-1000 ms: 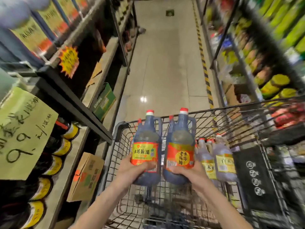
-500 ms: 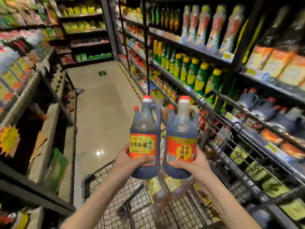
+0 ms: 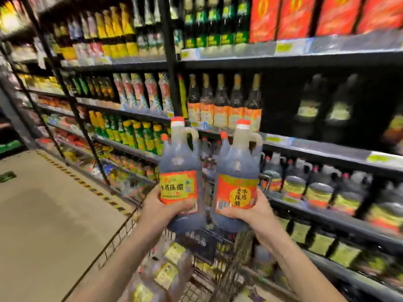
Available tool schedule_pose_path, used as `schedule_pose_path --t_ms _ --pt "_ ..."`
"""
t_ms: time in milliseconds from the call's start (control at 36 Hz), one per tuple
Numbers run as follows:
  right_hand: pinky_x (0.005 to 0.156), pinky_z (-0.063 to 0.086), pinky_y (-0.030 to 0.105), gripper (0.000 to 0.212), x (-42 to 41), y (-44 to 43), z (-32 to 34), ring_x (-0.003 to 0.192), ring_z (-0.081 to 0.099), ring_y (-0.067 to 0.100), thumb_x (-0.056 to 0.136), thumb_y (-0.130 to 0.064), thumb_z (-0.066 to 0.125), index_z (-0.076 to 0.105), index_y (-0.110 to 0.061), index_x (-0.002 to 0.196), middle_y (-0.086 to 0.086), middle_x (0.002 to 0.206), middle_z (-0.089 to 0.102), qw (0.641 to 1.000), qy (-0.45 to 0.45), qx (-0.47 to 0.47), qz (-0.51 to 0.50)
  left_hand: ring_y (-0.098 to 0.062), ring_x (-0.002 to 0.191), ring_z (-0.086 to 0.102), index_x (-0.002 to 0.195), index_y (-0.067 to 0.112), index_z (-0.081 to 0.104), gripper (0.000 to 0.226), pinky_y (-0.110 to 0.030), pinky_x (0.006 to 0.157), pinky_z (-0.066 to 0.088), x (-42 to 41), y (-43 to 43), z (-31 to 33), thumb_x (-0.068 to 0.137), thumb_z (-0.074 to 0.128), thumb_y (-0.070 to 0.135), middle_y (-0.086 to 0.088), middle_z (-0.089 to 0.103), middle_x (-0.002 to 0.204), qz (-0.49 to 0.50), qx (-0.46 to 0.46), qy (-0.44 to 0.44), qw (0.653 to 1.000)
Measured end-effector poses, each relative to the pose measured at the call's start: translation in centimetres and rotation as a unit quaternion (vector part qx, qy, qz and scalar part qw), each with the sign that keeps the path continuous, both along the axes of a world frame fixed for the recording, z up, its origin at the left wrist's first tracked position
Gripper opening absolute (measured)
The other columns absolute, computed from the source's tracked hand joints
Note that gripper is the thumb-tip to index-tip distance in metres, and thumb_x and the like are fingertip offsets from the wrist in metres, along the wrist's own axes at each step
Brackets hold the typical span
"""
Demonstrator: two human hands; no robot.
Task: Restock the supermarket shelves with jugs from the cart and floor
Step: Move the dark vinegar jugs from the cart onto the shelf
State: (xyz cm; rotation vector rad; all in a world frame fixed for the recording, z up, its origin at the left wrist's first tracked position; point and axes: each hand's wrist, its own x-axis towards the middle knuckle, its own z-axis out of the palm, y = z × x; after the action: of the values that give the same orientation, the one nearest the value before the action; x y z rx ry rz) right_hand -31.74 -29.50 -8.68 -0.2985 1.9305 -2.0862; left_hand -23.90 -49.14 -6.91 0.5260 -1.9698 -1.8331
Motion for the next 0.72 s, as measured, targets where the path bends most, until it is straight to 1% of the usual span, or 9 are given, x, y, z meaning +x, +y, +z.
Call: schedule_pose_path --t_ms 111,194,250,306,417,500,583,667,722 --pt "0.079 0.057 0.036 0.101 -1.0 5.3 0.9 0.093 0.069 0.021 0.024 -0.032 0.089 0.052 -0.015 0.116 0.006 0.103 0.071 0.998 0.02 -0.009 -0.06 0.0 0.057 0.066 0.094 0.009 0.06 0.058 -0.015 0.055 0.053 -3.4 4.6 0.8 0.043 0.086 0.003 0.005 0.071 0.07 -0.047 -0.003 0.016 0.999" --pt "0.065 0.056 0.019 0.087 -1.9 9.4 1.3 0.082 0.069 0.008 0.042 -0.012 0.096 0.051 -0.016 0.116 0.002 0.101 0.069 0.996 0.03 -0.004 -0.089 -0.005 0.059 0.067 0.094 0.01 0.06 0.044 -0.017 0.053 0.052 -6.0 8.0 1.2 0.06 0.08 -0.011 0.005 0.071 0.071 -0.074 0.011 0.036 0.997" --pt "0.059 0.054 0.016 0.074 -2.5 11.8 2.0 0.08 0.066 0.004 0.048 -0.005 0.088 0.05 -0.021 0.11 -0.001 0.101 0.068 0.994 0.038 0.0 -0.101 -0.006 0.061 0.068 0.091 0.013 0.06 0.041 -0.019 0.056 0.054 -7.6 10.3 1.4 0.061 0.078 -0.01 0.006 0.072 0.071 -0.087 0.018 0.043 0.995" --pt "0.063 0.053 0.019 0.069 -3.5 15.8 2.4 0.086 0.064 0.008 0.052 -0.004 0.087 0.05 -0.026 0.105 -0.003 0.099 0.066 0.991 0.046 0.008 -0.128 -0.005 0.061 0.068 0.09 0.013 0.061 0.04 -0.019 0.056 0.054 -9.7 14.2 1.7 0.062 0.078 -0.01 0.007 0.072 0.069 -0.109 0.023 0.049 0.993" --pt "0.081 0.054 0.038 0.094 -5.5 22.4 2.7 0.1 0.064 0.02 0.041 -0.015 0.095 0.047 -0.018 0.122 0.003 0.11 0.065 0.984 0.048 0.025 -0.168 -0.004 0.058 0.067 0.085 0.014 0.061 0.035 -0.024 0.057 0.053 -12.9 20.7 2.3 0.065 0.076 -0.01 0.01 0.072 0.064 -0.144 0.049 0.071 0.986" --pt "0.071 0.053 0.026 0.102 -7.0 26.4 2.9 0.093 0.066 0.014 0.029 -0.025 0.094 0.048 -0.016 0.12 0.002 0.105 0.067 0.979 0.063 0.026 -0.193 -0.004 0.059 0.067 0.084 0.015 0.061 0.048 -0.026 0.06 0.052 -14.8 24.7 2.7 0.045 0.088 0.009 0.01 0.072 0.065 -0.158 0.051 0.076 0.983" --pt "0.063 0.053 0.019 0.106 -8.2 29.8 3.1 0.084 0.067 0.011 0.023 -0.028 0.089 0.049 -0.012 0.12 0.002 0.1 0.069 0.975 0.07 0.012 -0.209 -0.009 0.066 0.068 0.089 0.016 0.061 0.067 -0.025 0.06 0.052 -16.4 28.0 3.0 0.028 0.086 0.025 0.006 0.073 0.072 -0.152 0.043 0.084 0.984" --pt "0.055 0.052 0.014 0.092 -9.1 32.6 3.4 0.07 0.068 0.0 0.037 -0.01 0.091 0.05 -0.011 0.119 -0.001 0.093 0.068 0.973 0.079 0.001 -0.216 -0.014 0.073 0.065 0.105 0.008 0.057 0.066 -0.019 0.055 0.052 -17.8 31.1 3.5 0.047 0.089 0.002 -0.002 0.069 0.086 -0.16 0.042 0.098 0.981" --pt "0.053 0.051 0.012 0.086 -9.6 34.2 3.5 0.066 0.066 -0.004 0.039 -0.006 0.088 0.05 -0.014 0.115 -0.002 0.092 0.067 0.97 0.091 0.0 -0.224 -0.016 0.077 0.065 0.113 0.004 0.052 0.068 -0.021 0.058 0.053 -18.9 32.7 3.8 0.053 0.086 -0.002 -0.006 0.068 0.091 -0.165 0.04 0.11 0.979"
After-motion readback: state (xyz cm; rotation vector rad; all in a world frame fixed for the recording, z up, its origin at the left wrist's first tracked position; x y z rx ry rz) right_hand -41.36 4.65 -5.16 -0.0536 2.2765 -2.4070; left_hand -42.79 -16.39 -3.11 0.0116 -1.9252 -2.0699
